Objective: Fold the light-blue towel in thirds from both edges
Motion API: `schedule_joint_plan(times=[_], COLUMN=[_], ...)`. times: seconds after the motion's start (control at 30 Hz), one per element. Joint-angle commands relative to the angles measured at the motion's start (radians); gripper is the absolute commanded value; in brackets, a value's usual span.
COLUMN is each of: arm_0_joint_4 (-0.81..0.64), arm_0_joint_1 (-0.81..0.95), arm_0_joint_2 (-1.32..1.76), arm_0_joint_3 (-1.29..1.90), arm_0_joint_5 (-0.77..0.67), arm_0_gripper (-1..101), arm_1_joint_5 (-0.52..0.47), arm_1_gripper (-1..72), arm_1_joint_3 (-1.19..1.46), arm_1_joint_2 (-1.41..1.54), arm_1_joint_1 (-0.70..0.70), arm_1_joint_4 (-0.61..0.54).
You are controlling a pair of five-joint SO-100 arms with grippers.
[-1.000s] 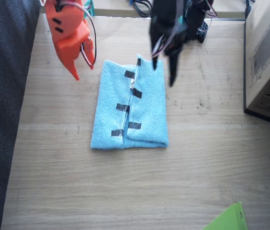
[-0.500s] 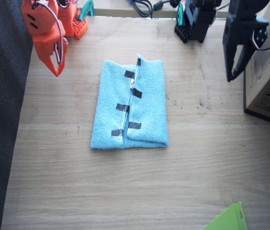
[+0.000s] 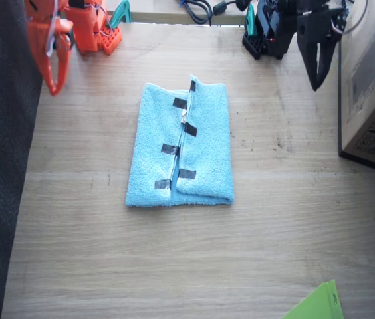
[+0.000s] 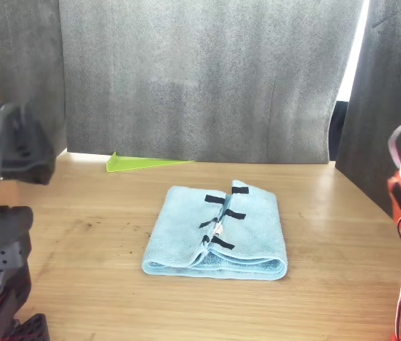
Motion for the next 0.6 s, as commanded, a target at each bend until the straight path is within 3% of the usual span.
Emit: schedule_joint_plan(times=[0.0, 0.13, 0.3, 0.57], arm_0_joint_4=[0.023, 0.044, 0.020, 0.006], arm_0_joint_1=[0.011, 0.009, 0.005, -0.048], arm_0_joint_2=[0.176, 0.308, 0.311, 0.310], arm_0_joint_3=[0.083, 0.147, 0.173, 0.189], arm_0_joint_5=[0.003, -0.003, -0.002, 0.035], arm_0_gripper=[6, 6, 7, 6], arm_1_joint_5=[0.006, 0.002, 0.055, 0.143], arm_1_gripper=[-0.1, -0.1, -0.1, -0.1], arm_1_joint_3=[0.035, 0.124, 0.195, 0.196], arm_1_joint_2=[0.156, 0.265, 0.548, 0.545], arm_1_joint_1=[0.009, -0.025, -0.032, -0.044], arm_1_joint_4=[0.034, 0.020, 0.120, 0.101])
